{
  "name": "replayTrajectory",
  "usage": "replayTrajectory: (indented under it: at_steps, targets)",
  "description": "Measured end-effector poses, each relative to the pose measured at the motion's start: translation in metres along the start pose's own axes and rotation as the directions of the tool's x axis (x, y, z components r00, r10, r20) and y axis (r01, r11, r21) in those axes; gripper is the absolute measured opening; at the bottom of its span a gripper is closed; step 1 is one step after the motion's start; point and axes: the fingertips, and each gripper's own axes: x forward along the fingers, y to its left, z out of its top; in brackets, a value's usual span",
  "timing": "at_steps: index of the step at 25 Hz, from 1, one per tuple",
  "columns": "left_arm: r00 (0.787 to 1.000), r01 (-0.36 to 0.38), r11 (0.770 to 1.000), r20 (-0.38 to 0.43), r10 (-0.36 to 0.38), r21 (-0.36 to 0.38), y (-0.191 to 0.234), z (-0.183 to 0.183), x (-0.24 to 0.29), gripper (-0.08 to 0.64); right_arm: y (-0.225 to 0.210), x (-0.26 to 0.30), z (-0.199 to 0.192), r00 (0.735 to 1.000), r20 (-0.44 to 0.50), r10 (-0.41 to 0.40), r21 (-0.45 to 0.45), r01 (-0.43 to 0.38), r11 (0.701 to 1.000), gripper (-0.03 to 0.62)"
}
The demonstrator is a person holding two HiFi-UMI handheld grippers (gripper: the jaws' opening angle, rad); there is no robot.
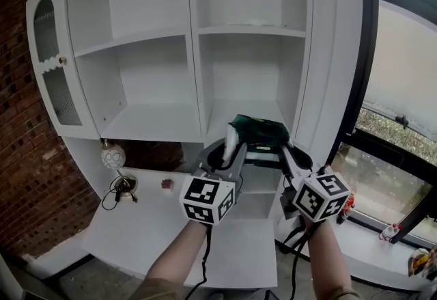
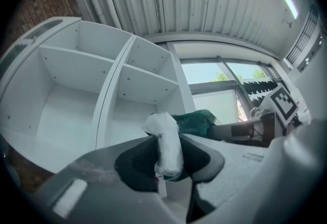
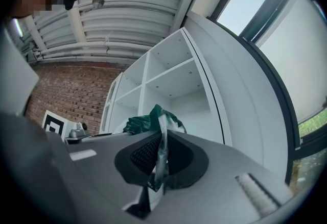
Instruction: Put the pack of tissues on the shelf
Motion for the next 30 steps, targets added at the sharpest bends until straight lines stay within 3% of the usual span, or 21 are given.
replayTrajectory:
  at_steps: [12, 30]
  targets:
    - [0.999, -0.015, 0.998, -0.029, 0.017, 0.069, 0.035, 0.023, 0.050, 0.123, -0.023, 0.056, 0.024, 0.996, -0.006, -0.088, -0.111, 0.087, 0.990, 0.005]
    - [0.983, -0.049, 0.988, -0.165, 0.074, 0.148, 0.057, -0.007, 0.094, 0.126, -0.059, 0.102, 0.007, 0.963, -0.097, -0.249, -0.270, 0.216, 0.938, 0.006]
